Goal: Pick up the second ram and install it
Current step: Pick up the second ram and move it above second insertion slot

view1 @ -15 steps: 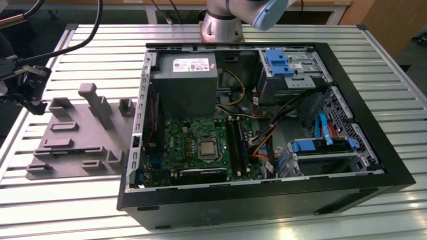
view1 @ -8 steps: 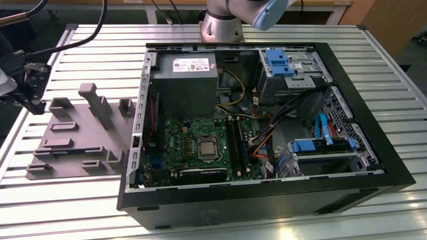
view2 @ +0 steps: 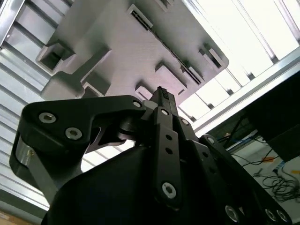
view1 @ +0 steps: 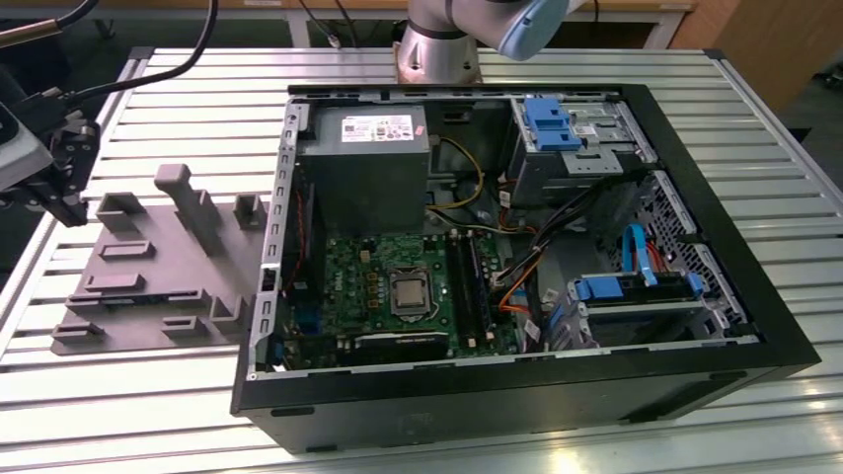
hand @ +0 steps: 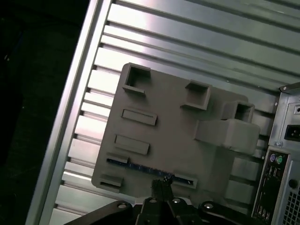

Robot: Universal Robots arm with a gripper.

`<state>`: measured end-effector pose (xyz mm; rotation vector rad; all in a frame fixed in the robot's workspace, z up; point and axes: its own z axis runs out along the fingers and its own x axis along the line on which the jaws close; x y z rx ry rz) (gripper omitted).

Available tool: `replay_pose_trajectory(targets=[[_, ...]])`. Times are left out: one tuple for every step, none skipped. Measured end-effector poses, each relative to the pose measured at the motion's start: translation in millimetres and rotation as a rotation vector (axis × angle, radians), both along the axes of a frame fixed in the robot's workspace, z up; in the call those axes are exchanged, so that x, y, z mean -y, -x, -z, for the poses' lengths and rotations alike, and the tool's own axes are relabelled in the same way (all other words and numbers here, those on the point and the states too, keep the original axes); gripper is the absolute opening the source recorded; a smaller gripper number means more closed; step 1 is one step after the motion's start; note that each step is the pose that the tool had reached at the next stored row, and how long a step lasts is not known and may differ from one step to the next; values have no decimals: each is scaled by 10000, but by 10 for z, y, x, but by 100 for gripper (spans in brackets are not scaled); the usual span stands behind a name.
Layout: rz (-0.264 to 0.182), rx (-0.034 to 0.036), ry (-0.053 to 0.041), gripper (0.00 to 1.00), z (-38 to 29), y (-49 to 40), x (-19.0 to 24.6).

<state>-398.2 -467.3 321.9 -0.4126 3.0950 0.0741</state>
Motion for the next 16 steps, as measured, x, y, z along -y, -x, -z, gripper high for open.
replay_pose_trajectory(targets=[[-180,0,0,11,0,0,0],[-360,0,0,11,0,0,0],[-555,0,0,11,1,0,0],[-736,0,0,11,1,0,0],[-915,1,0,11,1,0,0],[-1094,0,0,11,1,0,0],[-1265,0,0,11,1,0,0],[-1426,0,0,11,1,0,0],[-1593,0,0,11,1,0,0],[-1750,-1,1,11,1,0,0],[-1904,0,0,11,1,0,0],[-2054,0,0,11,1,0,0],[-2201,0,0,11,1,1,0],[-2352,0,1,11,1,1,0],[-2499,0,1,11,1,1,0],[-2659,0,0,11,1,2,0]])
